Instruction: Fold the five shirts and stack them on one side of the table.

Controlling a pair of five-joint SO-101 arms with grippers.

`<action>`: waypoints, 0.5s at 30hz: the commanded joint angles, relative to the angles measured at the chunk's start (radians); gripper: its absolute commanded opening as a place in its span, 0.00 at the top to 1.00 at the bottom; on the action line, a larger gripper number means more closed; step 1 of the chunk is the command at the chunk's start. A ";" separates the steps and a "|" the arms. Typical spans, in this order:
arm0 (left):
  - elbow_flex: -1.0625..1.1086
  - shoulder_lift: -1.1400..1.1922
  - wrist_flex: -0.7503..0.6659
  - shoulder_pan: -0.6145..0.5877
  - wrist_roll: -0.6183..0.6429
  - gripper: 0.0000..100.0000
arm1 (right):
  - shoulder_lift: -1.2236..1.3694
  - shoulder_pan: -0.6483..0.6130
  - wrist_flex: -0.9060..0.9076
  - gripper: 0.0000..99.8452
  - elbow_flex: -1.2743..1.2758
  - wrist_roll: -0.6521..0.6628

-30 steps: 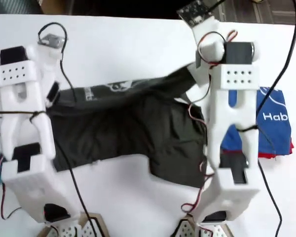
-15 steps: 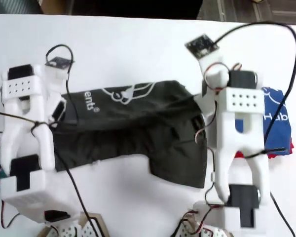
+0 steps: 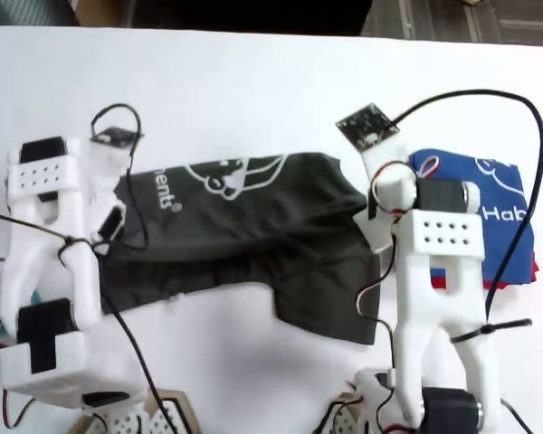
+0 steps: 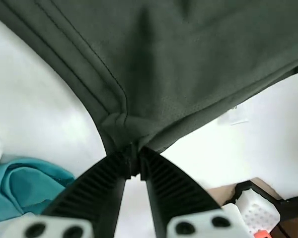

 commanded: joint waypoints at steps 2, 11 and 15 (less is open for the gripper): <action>0.056 -0.058 -0.044 -0.008 -0.009 0.98 | -0.047 0.010 -0.016 0.98 0.025 0.008; 0.133 -0.060 -0.083 -0.008 -0.011 0.98 | -0.048 0.056 -0.015 0.98 0.057 0.008; 0.171 -0.060 -0.112 -0.008 -0.011 0.98 | -0.048 0.054 -0.035 0.98 0.103 0.008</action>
